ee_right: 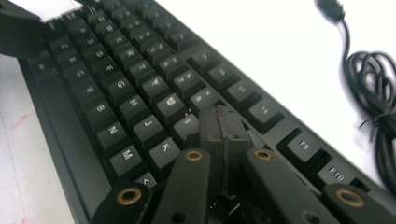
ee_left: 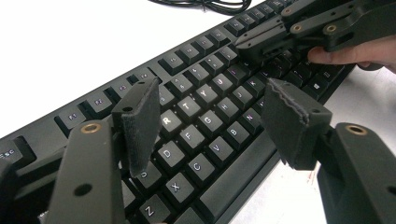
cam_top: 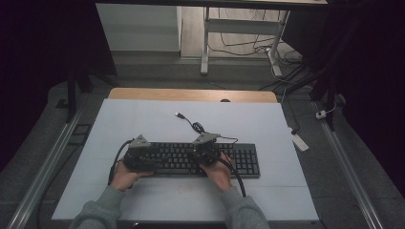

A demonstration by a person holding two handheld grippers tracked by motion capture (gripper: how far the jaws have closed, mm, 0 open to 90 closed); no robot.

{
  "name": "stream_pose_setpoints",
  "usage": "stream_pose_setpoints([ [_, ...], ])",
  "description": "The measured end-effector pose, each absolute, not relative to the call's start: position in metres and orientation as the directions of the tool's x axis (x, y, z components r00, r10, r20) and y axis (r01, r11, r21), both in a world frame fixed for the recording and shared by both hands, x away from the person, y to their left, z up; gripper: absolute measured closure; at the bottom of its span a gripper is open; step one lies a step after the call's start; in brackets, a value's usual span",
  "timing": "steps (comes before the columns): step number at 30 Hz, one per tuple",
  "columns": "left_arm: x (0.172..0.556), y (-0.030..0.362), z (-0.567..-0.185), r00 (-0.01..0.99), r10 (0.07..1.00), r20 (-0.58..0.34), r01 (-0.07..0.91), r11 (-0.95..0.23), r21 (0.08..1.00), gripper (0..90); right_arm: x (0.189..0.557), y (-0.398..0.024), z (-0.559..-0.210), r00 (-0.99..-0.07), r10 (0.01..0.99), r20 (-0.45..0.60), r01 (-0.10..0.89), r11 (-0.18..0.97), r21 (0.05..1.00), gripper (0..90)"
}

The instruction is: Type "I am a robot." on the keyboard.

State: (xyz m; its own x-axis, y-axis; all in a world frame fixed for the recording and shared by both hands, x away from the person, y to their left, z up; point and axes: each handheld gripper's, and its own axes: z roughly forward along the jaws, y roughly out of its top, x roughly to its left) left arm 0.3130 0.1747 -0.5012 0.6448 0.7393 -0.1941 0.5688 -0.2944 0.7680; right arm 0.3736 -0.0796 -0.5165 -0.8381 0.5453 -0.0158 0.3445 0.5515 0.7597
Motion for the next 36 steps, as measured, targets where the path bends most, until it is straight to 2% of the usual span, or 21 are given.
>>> stream_pose_setpoints([
  [13,0.313,0.175,-0.501,0.644,0.741,-0.192,0.57,-0.296,0.767,37.6,0.355,-0.118,-0.499,-0.826,0.563,0.017,0.34,0.475,0.812,89.4],
  [18,0.313,0.175,-0.502,0.64,0.743,-0.194,0.572,-0.293,0.766,37.5,0.347,-0.139,-0.498,-0.813,0.581,0.026,0.351,0.454,0.819,72.8],
  [23,0.313,0.175,-0.502,0.64,0.744,-0.192,0.572,-0.294,0.766,37.3,0.337,-0.161,-0.497,-0.801,0.599,0.015,0.345,0.44,0.829,62.3],
  [30,0.313,0.173,-0.502,0.644,0.742,-0.187,0.57,-0.302,0.764,37.1,0.327,-0.184,-0.498,-0.792,0.609,0.026,0.345,0.412,0.843,56.7],
  [36,0.313,0.17,-0.502,0.638,0.749,-0.179,0.573,-0.307,0.76,35.6,0.325,-0.186,-0.5,-0.801,0.599,0.015,0.333,0.424,0.842,54.5],
])
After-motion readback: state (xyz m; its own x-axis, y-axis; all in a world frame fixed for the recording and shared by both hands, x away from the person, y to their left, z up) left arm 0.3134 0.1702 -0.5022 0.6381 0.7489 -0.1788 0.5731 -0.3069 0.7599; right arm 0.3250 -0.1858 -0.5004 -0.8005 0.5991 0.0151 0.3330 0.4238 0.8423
